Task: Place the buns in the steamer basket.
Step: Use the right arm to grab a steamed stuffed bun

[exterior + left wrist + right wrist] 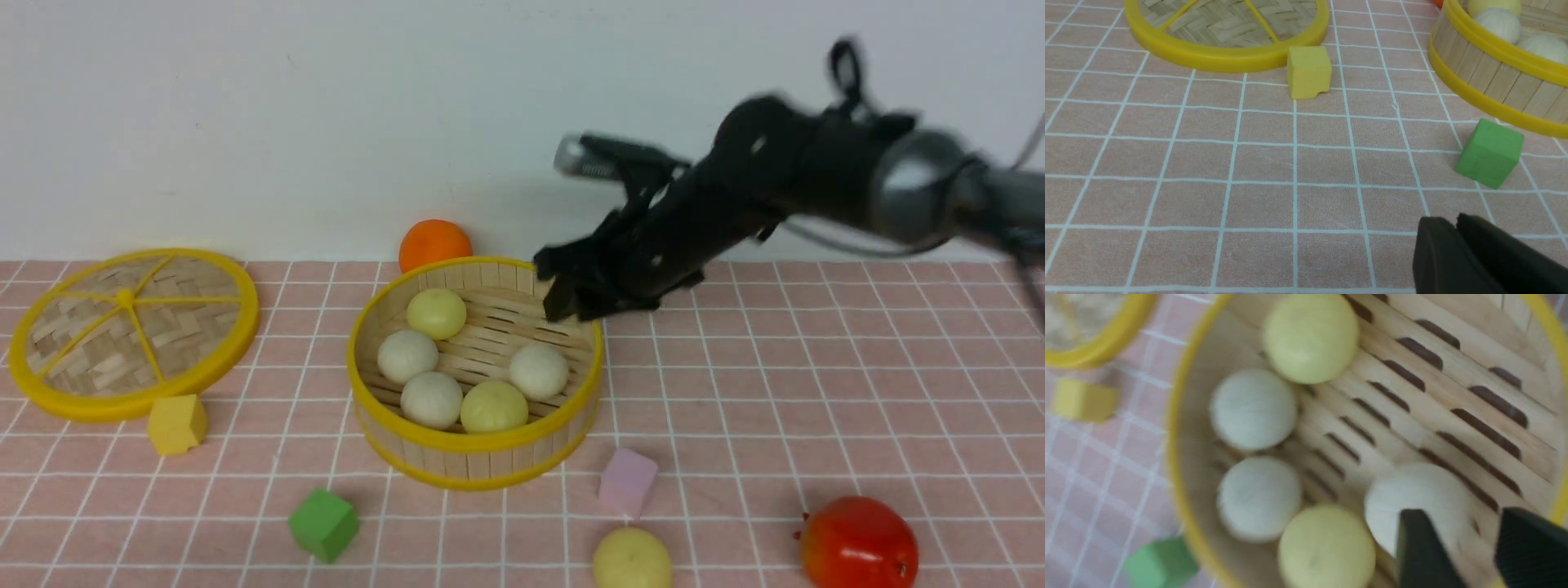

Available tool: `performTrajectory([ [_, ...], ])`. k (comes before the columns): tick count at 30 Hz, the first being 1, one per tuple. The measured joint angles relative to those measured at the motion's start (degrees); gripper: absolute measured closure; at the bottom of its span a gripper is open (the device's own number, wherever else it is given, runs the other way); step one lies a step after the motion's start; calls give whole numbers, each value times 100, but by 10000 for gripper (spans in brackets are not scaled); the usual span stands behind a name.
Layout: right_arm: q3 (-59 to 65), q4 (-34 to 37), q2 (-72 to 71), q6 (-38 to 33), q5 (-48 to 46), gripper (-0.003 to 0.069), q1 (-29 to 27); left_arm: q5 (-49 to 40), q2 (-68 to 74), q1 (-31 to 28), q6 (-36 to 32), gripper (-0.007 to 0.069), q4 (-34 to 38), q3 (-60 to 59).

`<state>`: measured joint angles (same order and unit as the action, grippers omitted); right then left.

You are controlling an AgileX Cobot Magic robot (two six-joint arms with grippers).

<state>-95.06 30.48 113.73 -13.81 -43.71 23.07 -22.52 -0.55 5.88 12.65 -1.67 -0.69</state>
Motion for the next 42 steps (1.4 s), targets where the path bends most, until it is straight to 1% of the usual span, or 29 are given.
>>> performTrajectory([
  [1,0,-104,-214,117,-277,282,-5,0,0,0,0,524,0,0],
  [2,6,-142,-280,168,-374,275,-5,0,0,0,0,524,0,0],
  [4,249,-356,-659,498,-805,258,78,0,0,0,0,521,0,0],
  [5,592,-475,-855,631,-907,258,171,0,0,0,0,519,0,0],
  [7,839,-566,-955,706,-921,262,250,0,0,0,0,517,0,0],
  [10,2060,-717,-1301,998,-727,296,669,0,0,0,0,514,0,0],
  [14,2819,-722,-1438,1210,-416,338,889,0,0,0,0,513,0,0],
  [20,3037,-715,-1406,1236,31,352,982,0,0,0,0,508,0,0],
  [30,3037,-1094,-861,1262,177,355,982,0,0,0,0,498,0,0],
  [32,3037,-1126,-779,1224,252,382,982,0,0,0,0,496,0,0],
  [34,3037,-1126,-766,1223,286,433,982,0,0,0,0,496,0,0],
  [35,3037,-1126,-766,1223,286,441,982,0,0,0,0,496,0,0],
  [36,3037,-1126,-766,1218,286,482,982,0,0,0,0,496,0,0],
  [37,3031,-1126,-766,1218,260,558,982,0,0,0,0,496,0,0],
  [38,3024,-1126,-785,1218,212,606,982,0,0,0,0,496,0,0],
  [39,2973,-1141,-821,1218,82,636,982,0,0,0,0,496,0,0],
  [41,2880,-1146,-867,1218,-92,643,982,0,0,0,0,496,0,0],
  [42,2671,-1150,-989,1187,-413,643,982,0,0,0,0,495,0,0],
])
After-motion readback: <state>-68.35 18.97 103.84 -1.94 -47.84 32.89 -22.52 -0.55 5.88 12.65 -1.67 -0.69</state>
